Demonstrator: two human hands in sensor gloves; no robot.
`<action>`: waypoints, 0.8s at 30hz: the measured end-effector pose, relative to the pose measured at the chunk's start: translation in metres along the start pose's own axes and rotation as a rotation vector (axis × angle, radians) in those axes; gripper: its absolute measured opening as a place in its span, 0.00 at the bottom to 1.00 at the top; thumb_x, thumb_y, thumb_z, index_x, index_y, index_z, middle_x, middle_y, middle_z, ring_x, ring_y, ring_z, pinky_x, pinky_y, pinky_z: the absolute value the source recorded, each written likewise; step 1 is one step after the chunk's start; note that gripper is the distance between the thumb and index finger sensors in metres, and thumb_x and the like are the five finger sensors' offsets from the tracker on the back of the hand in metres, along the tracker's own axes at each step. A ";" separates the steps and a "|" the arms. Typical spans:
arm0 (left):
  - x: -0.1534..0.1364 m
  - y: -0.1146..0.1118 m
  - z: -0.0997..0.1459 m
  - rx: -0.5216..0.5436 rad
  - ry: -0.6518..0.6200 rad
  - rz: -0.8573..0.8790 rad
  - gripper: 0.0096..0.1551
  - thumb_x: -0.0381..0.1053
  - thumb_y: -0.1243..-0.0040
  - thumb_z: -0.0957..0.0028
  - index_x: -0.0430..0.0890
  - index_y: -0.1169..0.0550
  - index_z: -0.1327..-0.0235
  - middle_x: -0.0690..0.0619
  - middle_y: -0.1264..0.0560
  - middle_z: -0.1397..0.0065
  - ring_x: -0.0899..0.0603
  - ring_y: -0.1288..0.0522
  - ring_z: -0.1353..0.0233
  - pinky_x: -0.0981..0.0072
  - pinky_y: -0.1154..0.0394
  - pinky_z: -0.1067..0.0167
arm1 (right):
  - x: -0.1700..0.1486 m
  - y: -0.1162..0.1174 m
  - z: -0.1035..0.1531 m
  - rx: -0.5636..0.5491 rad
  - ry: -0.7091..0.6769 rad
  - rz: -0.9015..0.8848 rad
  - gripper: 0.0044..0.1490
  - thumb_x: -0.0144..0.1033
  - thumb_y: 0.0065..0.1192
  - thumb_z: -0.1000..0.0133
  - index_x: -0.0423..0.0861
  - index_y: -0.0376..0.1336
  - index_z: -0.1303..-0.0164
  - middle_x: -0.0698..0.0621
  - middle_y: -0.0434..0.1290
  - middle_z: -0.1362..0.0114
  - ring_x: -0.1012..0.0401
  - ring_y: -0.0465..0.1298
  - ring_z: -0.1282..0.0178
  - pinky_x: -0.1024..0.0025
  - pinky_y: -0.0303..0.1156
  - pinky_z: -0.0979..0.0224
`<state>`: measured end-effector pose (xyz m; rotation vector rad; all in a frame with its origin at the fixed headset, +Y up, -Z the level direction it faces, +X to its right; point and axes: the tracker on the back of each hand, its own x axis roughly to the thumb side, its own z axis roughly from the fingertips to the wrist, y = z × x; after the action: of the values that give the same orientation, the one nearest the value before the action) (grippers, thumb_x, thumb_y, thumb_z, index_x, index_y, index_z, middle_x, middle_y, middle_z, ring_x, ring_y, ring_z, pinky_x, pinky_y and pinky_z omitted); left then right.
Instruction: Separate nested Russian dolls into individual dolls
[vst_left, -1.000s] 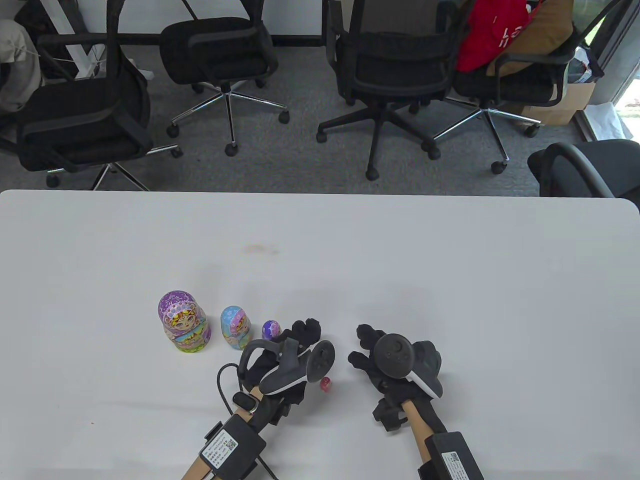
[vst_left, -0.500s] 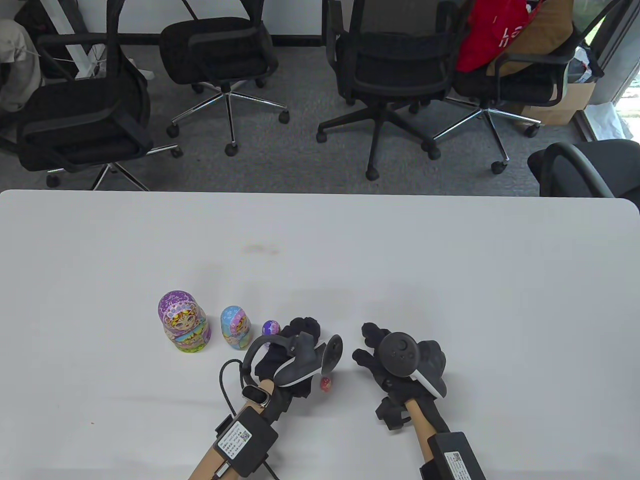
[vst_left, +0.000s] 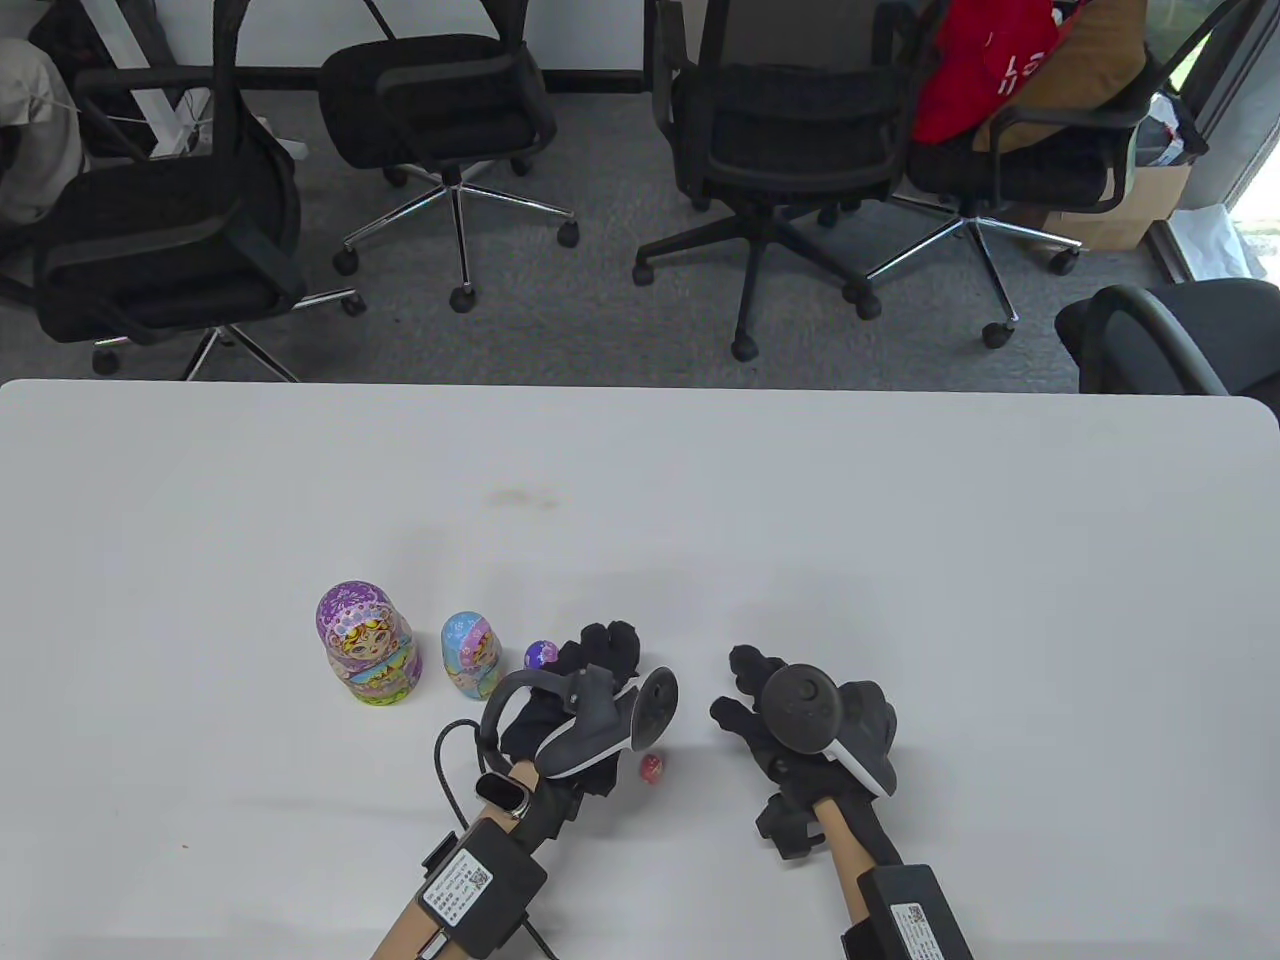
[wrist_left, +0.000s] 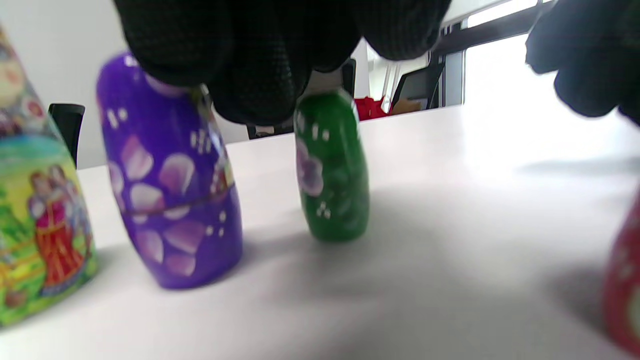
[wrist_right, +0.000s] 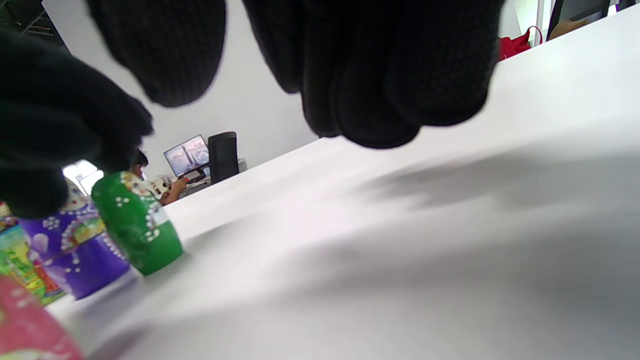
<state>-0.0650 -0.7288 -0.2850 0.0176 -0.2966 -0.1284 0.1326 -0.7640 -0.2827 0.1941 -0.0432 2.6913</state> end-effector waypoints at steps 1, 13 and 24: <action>0.000 0.003 0.002 0.010 -0.007 0.005 0.33 0.54 0.44 0.40 0.46 0.27 0.22 0.43 0.23 0.25 0.45 0.17 0.42 0.62 0.17 0.51 | 0.000 0.000 0.000 -0.001 0.001 0.000 0.43 0.47 0.65 0.49 0.39 0.61 0.27 0.39 0.74 0.32 0.48 0.77 0.41 0.56 0.77 0.39; 0.014 0.006 0.023 -0.077 -0.143 0.098 0.33 0.57 0.43 0.42 0.47 0.25 0.24 0.45 0.21 0.28 0.45 0.17 0.41 0.61 0.17 0.49 | -0.004 -0.002 0.001 -0.007 0.009 0.003 0.43 0.47 0.65 0.49 0.39 0.61 0.27 0.39 0.74 0.32 0.47 0.77 0.40 0.54 0.76 0.37; 0.028 -0.018 0.021 -0.298 -0.241 0.119 0.36 0.60 0.43 0.44 0.47 0.25 0.24 0.45 0.20 0.29 0.45 0.17 0.41 0.61 0.17 0.49 | -0.006 -0.003 0.001 -0.005 0.009 0.000 0.42 0.47 0.65 0.49 0.39 0.61 0.27 0.39 0.74 0.32 0.46 0.77 0.40 0.54 0.76 0.37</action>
<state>-0.0469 -0.7501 -0.2571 -0.3130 -0.5156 -0.0549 0.1391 -0.7637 -0.2826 0.1801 -0.0465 2.6917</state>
